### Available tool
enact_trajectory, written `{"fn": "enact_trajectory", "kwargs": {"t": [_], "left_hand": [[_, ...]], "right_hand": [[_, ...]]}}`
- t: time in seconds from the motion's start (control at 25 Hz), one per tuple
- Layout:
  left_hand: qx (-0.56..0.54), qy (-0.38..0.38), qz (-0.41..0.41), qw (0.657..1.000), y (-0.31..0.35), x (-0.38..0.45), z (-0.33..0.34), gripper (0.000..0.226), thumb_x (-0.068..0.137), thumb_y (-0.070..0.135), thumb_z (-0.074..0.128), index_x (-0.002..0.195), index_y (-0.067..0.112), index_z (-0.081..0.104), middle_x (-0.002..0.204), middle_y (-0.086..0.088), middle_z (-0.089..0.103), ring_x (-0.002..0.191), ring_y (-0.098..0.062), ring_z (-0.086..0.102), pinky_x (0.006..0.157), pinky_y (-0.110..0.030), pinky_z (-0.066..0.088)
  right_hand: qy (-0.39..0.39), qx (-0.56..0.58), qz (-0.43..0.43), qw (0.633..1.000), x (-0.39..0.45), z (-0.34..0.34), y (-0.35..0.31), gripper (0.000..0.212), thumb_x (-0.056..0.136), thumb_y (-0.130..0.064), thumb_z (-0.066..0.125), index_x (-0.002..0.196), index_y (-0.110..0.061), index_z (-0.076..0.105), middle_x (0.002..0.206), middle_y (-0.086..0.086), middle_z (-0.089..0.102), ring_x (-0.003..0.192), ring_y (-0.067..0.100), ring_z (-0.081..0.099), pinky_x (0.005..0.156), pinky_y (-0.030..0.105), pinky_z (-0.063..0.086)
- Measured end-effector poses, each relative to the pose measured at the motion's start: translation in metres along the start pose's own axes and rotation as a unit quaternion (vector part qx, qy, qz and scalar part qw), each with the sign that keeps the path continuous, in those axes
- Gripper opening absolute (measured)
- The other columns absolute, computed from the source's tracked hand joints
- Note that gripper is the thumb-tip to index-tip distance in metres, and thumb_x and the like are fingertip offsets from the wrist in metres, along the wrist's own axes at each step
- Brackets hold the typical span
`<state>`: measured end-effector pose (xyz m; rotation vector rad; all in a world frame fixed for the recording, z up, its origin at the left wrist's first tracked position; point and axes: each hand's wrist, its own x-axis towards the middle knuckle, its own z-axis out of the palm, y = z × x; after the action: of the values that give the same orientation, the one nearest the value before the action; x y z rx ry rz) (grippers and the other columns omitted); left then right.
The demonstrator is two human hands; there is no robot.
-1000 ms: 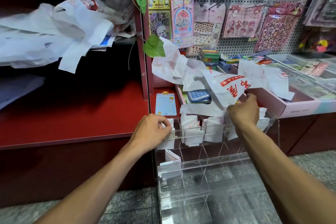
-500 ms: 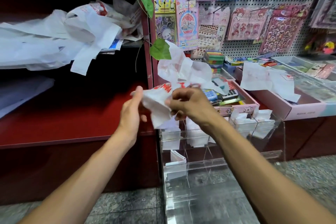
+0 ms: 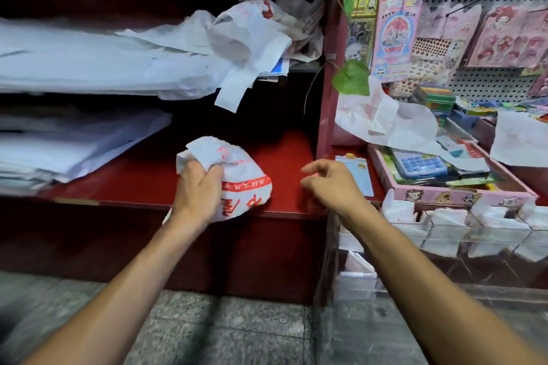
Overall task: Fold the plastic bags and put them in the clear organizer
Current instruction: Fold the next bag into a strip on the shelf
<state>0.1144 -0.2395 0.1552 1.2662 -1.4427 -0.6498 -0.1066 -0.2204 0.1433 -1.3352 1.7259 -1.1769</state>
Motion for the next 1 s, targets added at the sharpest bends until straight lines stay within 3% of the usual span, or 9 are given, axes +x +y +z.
{"fn": "enact_trajectory", "kwargs": {"t": [0.04,0.16,0.24,0.36,0.44,0.52,0.68,0.84,1.0], "left_hand": [[0.110,0.003,0.125,0.986,-0.004,0.000,-0.008,0.037,0.078,0.020,0.050,0.110,0.014,0.068,0.114,-0.010,0.067,0.108,-0.033,0.061,0.096,-0.038,0.045],[0.292,-0.008,0.401,0.868,-0.014,0.004,-0.024,0.040,0.079,0.009,0.051,0.115,0.023,0.061,0.121,-0.008,0.064,0.113,-0.036,0.051,0.097,-0.043,0.031],[0.355,-0.043,0.451,0.818,-0.018,0.009,-0.026,0.053,0.067,0.003,0.055,0.114,0.029,0.057,0.124,-0.009,0.062,0.121,-0.039,0.045,0.104,-0.056,0.028],[0.440,-0.160,0.401,0.787,-0.036,0.011,-0.026,0.062,0.065,0.003,0.054,0.119,0.033,0.057,0.137,-0.011,0.048,0.136,-0.038,0.031,0.110,-0.061,0.023],[0.449,-0.228,0.345,0.792,-0.047,0.010,-0.025,0.061,0.071,0.002,0.049,0.125,0.031,0.052,0.147,-0.010,0.038,0.143,-0.034,0.023,0.110,-0.054,0.031],[0.407,-0.278,0.322,0.808,-0.051,0.009,-0.023,0.059,0.073,0.002,0.044,0.126,0.027,0.046,0.149,-0.006,0.032,0.141,-0.028,0.026,0.103,-0.046,0.044],[0.264,-0.345,0.189,0.881,-0.055,0.009,-0.020,0.076,0.069,0.007,0.044,0.142,0.028,0.047,0.147,0.009,0.044,0.138,-0.006,0.033,0.116,-0.023,0.027],[0.164,-0.209,0.141,0.954,-0.062,0.014,-0.019,0.044,0.081,0.009,0.059,0.121,0.027,0.065,0.116,0.017,0.067,0.112,0.001,0.059,0.102,-0.024,0.044],[0.127,-0.018,0.117,0.985,-0.054,0.022,-0.012,0.008,0.085,0.017,0.074,0.081,0.024,0.073,0.079,0.014,0.069,0.077,-0.002,0.064,0.070,-0.019,0.049]], "right_hand": [[0.019,0.025,-0.017,0.999,0.005,0.003,-0.002,0.021,0.082,-0.006,0.065,0.091,-0.024,0.064,0.067,-0.005,0.062,0.051,0.014,0.056,0.051,0.025,0.042],[0.043,0.106,-0.089,0.989,0.010,0.019,-0.011,0.036,0.087,-0.002,0.064,0.113,-0.025,0.057,0.091,-0.005,0.064,0.057,0.007,0.057,0.057,0.027,0.048],[0.052,0.200,-0.090,0.974,0.010,0.026,-0.021,0.029,0.094,-0.010,0.060,0.118,-0.026,0.055,0.097,-0.007,0.063,0.061,0.012,0.059,0.051,0.027,0.049],[0.050,0.246,-0.032,0.968,0.015,0.034,-0.020,0.028,0.099,-0.033,0.054,0.125,-0.026,0.052,0.115,-0.002,0.062,0.074,0.017,0.064,0.047,0.028,0.050],[0.053,0.174,-0.018,0.983,0.016,0.039,-0.009,0.049,0.092,-0.052,0.055,0.136,-0.033,0.043,0.135,-0.004,0.053,0.102,0.018,0.064,0.069,0.037,0.057],[0.078,0.077,-0.055,0.992,0.011,0.041,-0.001,0.063,0.087,-0.057,0.057,0.142,-0.039,0.033,0.146,-0.011,0.042,0.124,0.015,0.051,0.099,0.042,0.047],[0.044,-0.100,-0.195,0.975,0.011,0.033,0.009,0.018,0.092,-0.023,0.058,0.109,-0.024,0.065,0.112,-0.010,0.066,0.105,0.014,0.059,0.092,0.033,0.046],[-0.118,-0.271,-0.202,0.934,0.008,0.034,0.029,0.027,0.082,-0.005,0.055,0.104,-0.019,0.063,0.109,-0.004,0.062,0.094,0.018,0.061,0.080,0.029,0.047],[-0.110,-0.303,-0.195,0.926,0.008,0.031,0.037,0.027,0.081,-0.020,0.065,0.095,-0.028,0.043,0.101,-0.006,0.050,0.082,0.019,0.056,0.071,0.034,0.045]]}}
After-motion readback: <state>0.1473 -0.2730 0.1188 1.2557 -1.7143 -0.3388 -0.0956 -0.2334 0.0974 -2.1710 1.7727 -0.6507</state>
